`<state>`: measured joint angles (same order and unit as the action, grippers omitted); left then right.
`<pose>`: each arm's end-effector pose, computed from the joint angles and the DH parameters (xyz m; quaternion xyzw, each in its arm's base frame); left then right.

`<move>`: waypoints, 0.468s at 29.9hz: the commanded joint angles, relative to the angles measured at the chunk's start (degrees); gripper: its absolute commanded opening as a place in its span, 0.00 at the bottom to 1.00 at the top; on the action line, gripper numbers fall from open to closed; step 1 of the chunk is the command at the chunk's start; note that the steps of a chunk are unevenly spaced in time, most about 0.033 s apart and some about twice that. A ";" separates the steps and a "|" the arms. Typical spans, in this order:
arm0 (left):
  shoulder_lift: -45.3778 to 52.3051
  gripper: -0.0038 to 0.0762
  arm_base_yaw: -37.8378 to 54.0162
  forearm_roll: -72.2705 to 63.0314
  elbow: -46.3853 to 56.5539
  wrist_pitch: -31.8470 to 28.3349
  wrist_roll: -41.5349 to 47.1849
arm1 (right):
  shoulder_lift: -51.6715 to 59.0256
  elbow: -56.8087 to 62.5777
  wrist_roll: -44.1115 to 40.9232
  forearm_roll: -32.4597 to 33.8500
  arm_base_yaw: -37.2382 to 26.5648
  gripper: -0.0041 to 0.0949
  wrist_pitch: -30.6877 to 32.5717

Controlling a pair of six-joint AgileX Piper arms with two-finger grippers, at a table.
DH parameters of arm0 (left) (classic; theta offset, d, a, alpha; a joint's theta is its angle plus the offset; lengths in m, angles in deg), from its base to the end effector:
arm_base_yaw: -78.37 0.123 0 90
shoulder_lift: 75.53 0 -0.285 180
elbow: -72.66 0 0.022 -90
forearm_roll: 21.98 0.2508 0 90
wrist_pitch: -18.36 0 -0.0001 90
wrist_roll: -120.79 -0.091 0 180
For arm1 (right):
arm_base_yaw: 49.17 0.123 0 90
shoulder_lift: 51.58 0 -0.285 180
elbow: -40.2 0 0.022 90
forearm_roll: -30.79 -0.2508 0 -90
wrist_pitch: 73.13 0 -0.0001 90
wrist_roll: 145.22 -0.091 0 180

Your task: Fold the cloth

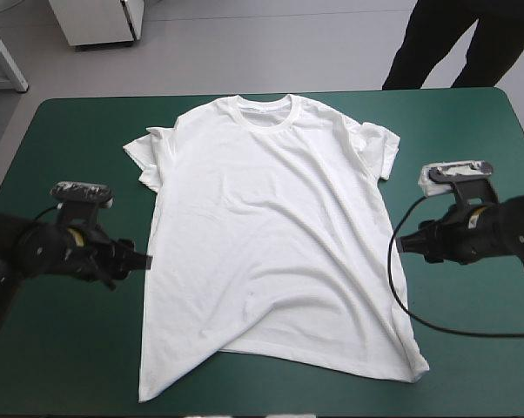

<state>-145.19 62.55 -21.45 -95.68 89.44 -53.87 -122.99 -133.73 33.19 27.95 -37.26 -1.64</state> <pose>0.1807 -0.0504 0.3691 0.0891 0.9670 -0.0393 0.2353 0.1909 0.0446 0.3910 -0.0853 0.9595 0.0560 0.2626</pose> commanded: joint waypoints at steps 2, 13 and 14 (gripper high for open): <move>-9.44 0.58 0.00 1.82 -7.66 -3.74 0.48 | -6.11 -5.63 -0.42 0.53 -0.08 0.51 -1.43; -29.11 0.58 7.47 -2.60 -17.58 -6.87 0.18 | -10.67 -6.20 -0.42 2.54 -0.18 0.50 -2.15; -30.14 0.58 8.38 -2.76 -18.32 -7.35 -0.14 | -10.67 -6.20 -0.42 2.84 -0.18 0.50 -2.15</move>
<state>-175.12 68.41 -22.94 -110.31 84.25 -53.89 -135.02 -138.05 32.69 29.02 -37.26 -2.19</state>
